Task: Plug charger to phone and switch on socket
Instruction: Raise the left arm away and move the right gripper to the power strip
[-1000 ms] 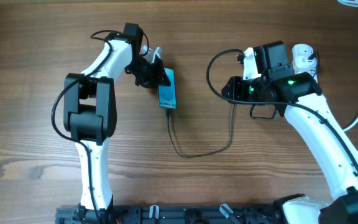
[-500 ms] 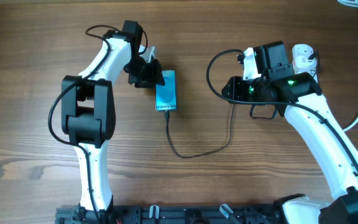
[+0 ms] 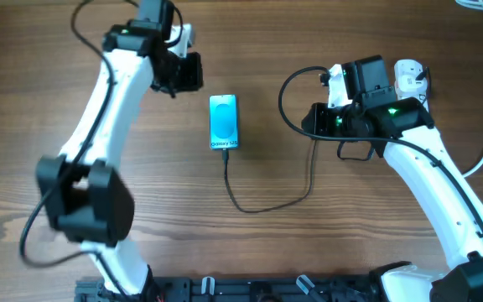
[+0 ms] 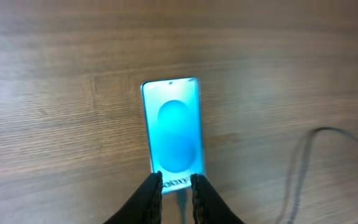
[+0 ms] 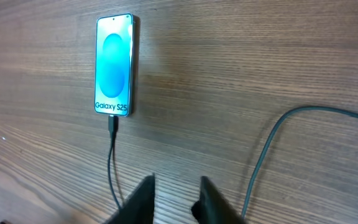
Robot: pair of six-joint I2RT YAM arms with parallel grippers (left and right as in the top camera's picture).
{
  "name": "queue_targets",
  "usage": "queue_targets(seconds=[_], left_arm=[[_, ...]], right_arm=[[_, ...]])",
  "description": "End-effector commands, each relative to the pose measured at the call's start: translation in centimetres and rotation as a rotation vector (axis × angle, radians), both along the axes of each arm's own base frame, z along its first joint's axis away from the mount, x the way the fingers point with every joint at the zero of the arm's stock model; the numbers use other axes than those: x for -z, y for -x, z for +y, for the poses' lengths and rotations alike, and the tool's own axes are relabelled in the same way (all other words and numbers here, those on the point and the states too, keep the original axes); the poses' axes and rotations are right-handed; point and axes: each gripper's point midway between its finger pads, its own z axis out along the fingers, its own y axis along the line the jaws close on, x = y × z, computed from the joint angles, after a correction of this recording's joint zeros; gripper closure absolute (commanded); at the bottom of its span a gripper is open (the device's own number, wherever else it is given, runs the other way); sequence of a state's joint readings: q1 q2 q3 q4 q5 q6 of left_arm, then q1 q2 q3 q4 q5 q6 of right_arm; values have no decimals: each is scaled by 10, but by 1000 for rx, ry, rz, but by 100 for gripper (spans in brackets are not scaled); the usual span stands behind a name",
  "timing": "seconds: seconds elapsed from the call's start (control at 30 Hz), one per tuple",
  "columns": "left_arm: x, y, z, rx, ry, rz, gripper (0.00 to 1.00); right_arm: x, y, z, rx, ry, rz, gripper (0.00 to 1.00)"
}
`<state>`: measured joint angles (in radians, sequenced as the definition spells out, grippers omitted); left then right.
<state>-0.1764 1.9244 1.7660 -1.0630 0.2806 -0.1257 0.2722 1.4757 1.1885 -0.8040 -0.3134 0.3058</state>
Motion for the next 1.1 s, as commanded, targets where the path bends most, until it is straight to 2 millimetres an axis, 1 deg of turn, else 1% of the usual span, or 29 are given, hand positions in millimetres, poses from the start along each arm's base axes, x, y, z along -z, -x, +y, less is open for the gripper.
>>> queue_targets(seconds=[0.0, 0.07, 0.1, 0.13, 0.17, 0.2, 0.23, 0.27, 0.33, 0.37, 0.4, 0.43, 0.5, 0.53, 0.57, 0.67, 0.73, 0.77, 0.8, 0.83, 0.87, 0.9, 0.97, 1.07], left_arm=[[-53, 11, 6, -24, 18, -113, 79], [-76, 18, 7, -24, 28, -165, 80], [-82, 20, 7, -24, 30, -181, 80], [-93, 23, 8, -24, 35, -207, 79], [-103, 26, 8, -25, 40, -231, 79], [-108, 28, 9, -28, 45, -244, 78], [-115, 31, 9, -62, 64, -248, 76], [-121, 32, 9, -98, 85, -250, 74], [-127, 34, 10, -113, 96, -258, 73], [-127, 35, 10, -117, 98, -256, 73], [-127, 36, 10, -138, 107, -245, 65], [-127, 37, 10, -159, 118, -232, 54], [-126, 38, 9, -156, 121, -224, 49], [-125, 39, 9, -156, 120, -219, 47], [-124, 40, 10, -157, 117, -213, 43], [-122, 43, 10, -157, 114, -200, 26], [-121, 44, 10, -157, 112, -194, 23], [-121, 45, 10, -157, 112, -190, 22], [-121, 45, 10, -157, 112, -190, 21], [-121, 45, 10, -157, 112, -190, 19], [-121, 45, 10, -157, 112, -190, 12], [-121, 45, 10, -157, 112, -190, 0], [-121, 45, 10, -157, 111, -191, 0], [-121, 45, 10, -157, 111, -191, 0]], right_arm=[[-13, -7, 5, -24, -16, -32, 88], [-25, -7, 5, -23, -15, -32, 90], [-31, -7, 4, -21, -16, -33, 92], [-40, -8, 1, -13, -17, -36, 96], [-48, -10, 0, -21, -25, -47, 96], [-59, -11, 0, -67, -51, -74, 96], [-68, -14, -4, -79, -72, -91, 96], [-76, -17, -13, -62, -79, -101, 96], [-96, -29, -47, 10, -76, -139, 96], [-104, -32, -61, 32, -80, -153, 96], [-111, -33, -76, 70, -79, -156, 96], [-117, -33, -91, 100, -68, -162, 96], [-126, -33, -121, 172, -48, -171, 96], [-131, -33, -133, 201, -43, -181, 96], [-135, -35, -151, 248, -38, -195, 96], [-134, -32, -185, 334, -23, -192, 96], [-128, -30, -201, 375, -21, -170, 96], [-123, -31, -211, 400, -21, -153, 96], [-116, -32, -218, 415, -23, -133, 96], [-109, -33, -222, 414, -22, -114, 96], [-102, -35, -224, 410, -21, -97, 96], [-96, -38, -225, 410, -24, -83, 96], [-88, -45, -228, 413, -28, -69, 96], [-73, -58, -242, 455, -42, -54, 96]])
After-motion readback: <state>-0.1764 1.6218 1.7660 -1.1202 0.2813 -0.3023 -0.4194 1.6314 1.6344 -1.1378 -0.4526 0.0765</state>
